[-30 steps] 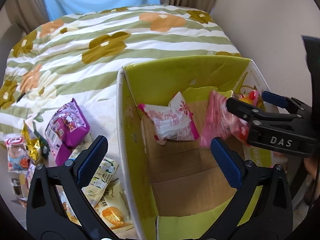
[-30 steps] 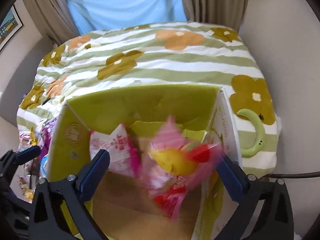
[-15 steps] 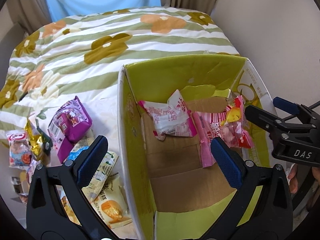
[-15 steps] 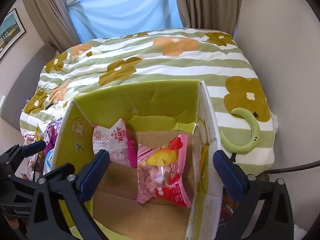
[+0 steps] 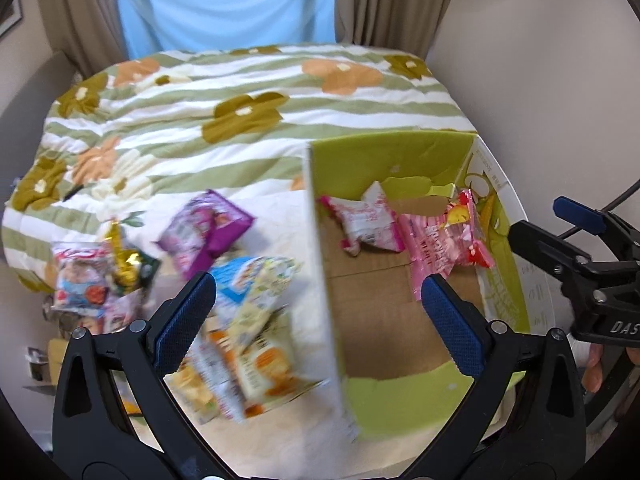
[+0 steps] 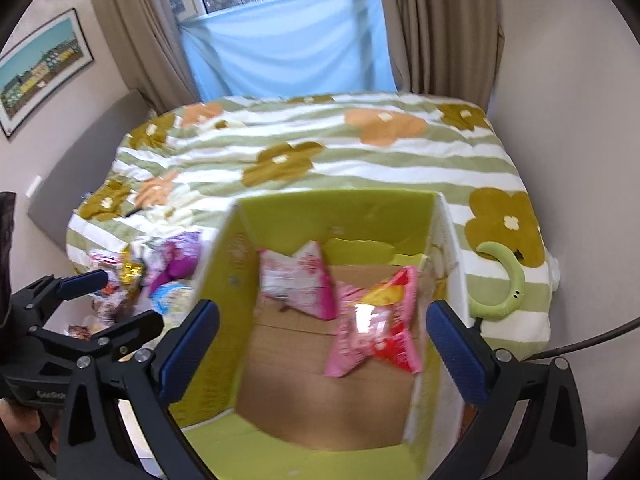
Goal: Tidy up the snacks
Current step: 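Move both tools back over the snack pile on the table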
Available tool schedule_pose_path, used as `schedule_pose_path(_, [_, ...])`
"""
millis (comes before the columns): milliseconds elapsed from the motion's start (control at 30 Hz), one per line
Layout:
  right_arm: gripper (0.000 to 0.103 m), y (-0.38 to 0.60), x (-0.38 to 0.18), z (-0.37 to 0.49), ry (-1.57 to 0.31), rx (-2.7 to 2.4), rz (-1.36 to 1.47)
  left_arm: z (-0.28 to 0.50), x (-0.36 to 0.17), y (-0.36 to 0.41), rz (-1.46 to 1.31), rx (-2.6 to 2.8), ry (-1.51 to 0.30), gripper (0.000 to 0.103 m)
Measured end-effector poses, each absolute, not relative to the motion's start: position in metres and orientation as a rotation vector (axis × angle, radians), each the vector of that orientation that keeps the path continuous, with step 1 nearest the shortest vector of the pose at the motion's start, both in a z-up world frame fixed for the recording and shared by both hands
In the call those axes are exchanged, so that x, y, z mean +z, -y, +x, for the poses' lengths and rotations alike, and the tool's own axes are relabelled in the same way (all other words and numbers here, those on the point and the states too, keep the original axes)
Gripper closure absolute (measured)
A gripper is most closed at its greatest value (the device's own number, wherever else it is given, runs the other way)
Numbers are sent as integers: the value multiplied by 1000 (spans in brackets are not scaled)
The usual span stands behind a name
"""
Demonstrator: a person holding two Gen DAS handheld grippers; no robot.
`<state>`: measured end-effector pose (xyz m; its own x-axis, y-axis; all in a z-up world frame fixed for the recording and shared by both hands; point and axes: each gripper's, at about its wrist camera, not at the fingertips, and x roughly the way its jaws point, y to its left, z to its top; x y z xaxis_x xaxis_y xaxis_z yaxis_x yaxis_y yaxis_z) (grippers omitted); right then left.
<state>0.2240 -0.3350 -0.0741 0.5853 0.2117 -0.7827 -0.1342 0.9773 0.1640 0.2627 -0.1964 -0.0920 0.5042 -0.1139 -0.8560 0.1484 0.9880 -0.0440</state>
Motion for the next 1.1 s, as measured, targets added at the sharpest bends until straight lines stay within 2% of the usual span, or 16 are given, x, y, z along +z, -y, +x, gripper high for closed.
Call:
schedule_pose_path(267, [0,268,-43,165,-800,163,105,196,-69,102,-11,-118,-931,1])
schedule_pose_path(500, [0,190,-49,127,-796,195,166,145,-70,-1,-41,-51,-919,1])
schedule_pose_path(767, [0,121,-80,97,-818,191,187,102,-100,-106,-118,31,-917,1])
schedule_pose_path(1100, [0,76,-139,89,-895,200,120,91,-165,-141,-165,87,-973,1])
